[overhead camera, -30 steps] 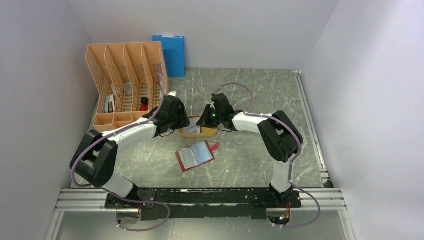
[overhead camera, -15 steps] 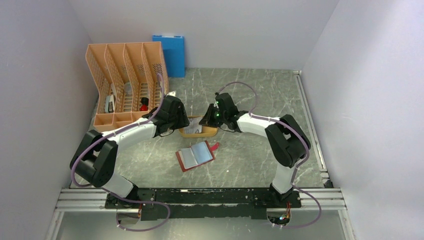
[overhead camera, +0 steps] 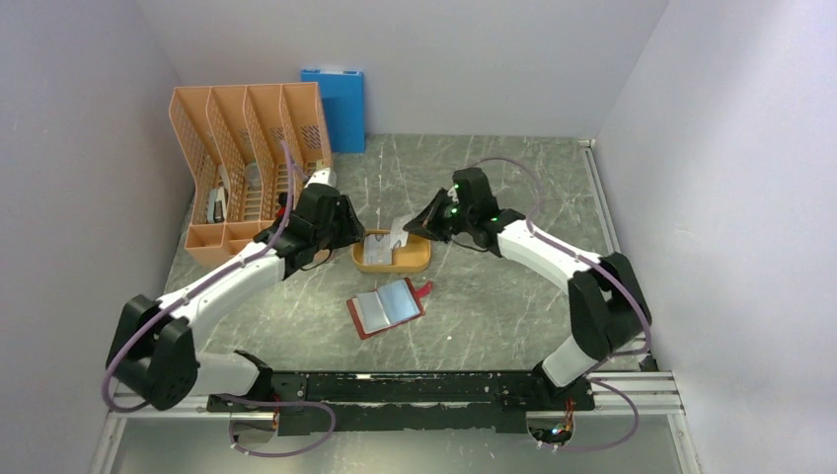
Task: Put the credit cards into the card holder
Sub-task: Pick up the credit card from the storage box, then turn over the card slot in the card holder.
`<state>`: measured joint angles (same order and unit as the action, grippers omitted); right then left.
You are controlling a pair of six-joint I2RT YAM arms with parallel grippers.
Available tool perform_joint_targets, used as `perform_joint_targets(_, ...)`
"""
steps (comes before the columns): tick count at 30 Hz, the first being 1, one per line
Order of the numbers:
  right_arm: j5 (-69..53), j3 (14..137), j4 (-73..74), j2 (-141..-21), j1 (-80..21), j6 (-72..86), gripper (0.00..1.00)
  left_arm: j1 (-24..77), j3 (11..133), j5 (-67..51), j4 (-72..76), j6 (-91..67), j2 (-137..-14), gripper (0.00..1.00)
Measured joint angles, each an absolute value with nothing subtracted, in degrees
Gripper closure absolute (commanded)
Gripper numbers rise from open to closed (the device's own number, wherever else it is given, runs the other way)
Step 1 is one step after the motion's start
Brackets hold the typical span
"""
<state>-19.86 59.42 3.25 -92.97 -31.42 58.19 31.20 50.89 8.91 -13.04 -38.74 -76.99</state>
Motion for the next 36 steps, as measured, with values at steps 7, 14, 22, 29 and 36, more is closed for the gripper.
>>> perform_joint_targets(7, -23.4, 57.2, 6.2, -82.9, -28.2, 69.3, 1.0, 31.2, 51.0, 9.1, -17.1, -37.2, -68.0, 0.47)
perform_joint_targets(14, -23.1, 58.2, 11.6, -81.0, -29.1, 56.2, 1.0, 34.8, 43.4, 5.2, -17.8, -35.2, -58.8, 0.42)
perform_joint_targets(22, -20.1, 43.3, 14.0, -69.8, -33.1, 36.7, 1.0, 54.9, 38.3, 10.3, -19.4, -37.5, -60.1, 0.43)
perform_joint_targets(29, -20.1, 36.7, 13.5, -71.8, -36.4, 34.5, 1.0, 55.7, 35.5, 16.1, -20.3, -40.4, -66.6, 0.49)
perform_joint_targets(36, -18.9, 35.8, 10.8, -72.3, -37.3, 34.7, 1.0, 55.7, 34.4, 19.6, -20.4, -41.2, -73.4, 0.56)
